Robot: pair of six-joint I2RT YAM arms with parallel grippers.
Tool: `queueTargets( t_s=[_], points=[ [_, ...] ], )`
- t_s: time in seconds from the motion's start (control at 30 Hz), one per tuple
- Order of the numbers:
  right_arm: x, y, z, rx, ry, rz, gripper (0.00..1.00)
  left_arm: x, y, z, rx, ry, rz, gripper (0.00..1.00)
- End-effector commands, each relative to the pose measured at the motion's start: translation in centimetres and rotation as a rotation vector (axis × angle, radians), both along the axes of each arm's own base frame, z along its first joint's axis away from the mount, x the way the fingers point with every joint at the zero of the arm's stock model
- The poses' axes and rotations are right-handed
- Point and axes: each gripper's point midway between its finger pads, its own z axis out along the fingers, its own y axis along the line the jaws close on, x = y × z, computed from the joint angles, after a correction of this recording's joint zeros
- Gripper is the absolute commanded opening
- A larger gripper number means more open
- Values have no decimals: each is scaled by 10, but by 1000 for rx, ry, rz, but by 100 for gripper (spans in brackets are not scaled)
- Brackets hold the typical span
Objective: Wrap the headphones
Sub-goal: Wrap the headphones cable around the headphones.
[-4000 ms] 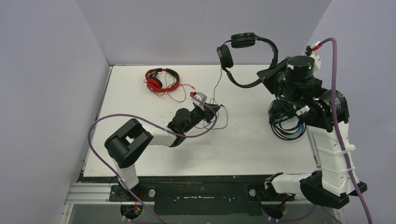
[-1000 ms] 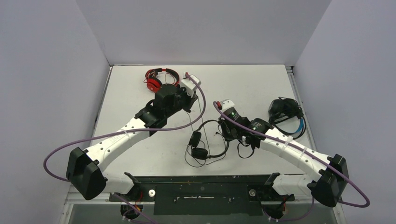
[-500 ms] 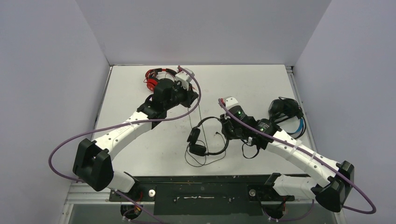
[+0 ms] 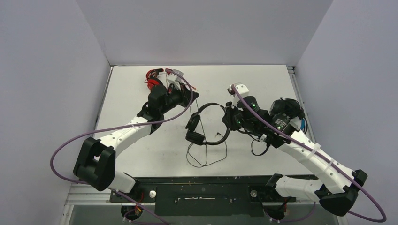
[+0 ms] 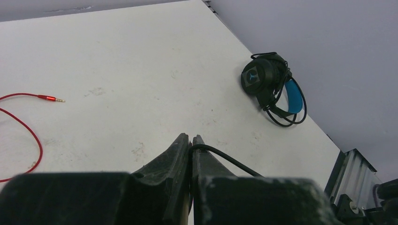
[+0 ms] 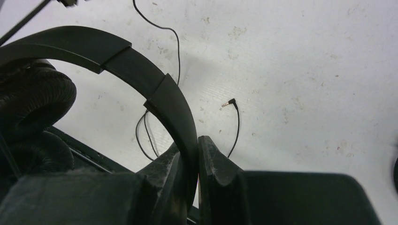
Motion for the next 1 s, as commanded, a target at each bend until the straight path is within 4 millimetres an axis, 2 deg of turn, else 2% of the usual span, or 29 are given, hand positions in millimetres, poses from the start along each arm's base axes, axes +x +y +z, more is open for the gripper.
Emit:
queueTargets(
  t_s=[0.0,0.17,0.4,0.53,0.7,0.8,0.87,0.97],
  points=[
    [-3,11,70,171,-98,22,0,9,5,33,-160,-83,39,3],
    [-5,19,102,261,-126,33,0,7,0,31,-220,-82,11,6],
    [-3,27,125,410,-129,-5,0,-5,-8,44,-342,-83,-58,14],
    [3,21,143,486,-153,-72,0,-16,-12,51,-412,-84,-92,22],
    [13,10,169,578,-179,-190,0,-30,-17,52,-434,-128,-95,32],
    [16,2,185,638,-186,-255,0,-33,-20,49,-443,-136,-77,34],
    [17,-2,193,674,-178,-297,0,-37,-29,49,-432,-148,-99,34],
    [18,-9,204,691,-173,-340,0,-39,-43,39,-375,-153,-103,34]
  ],
)
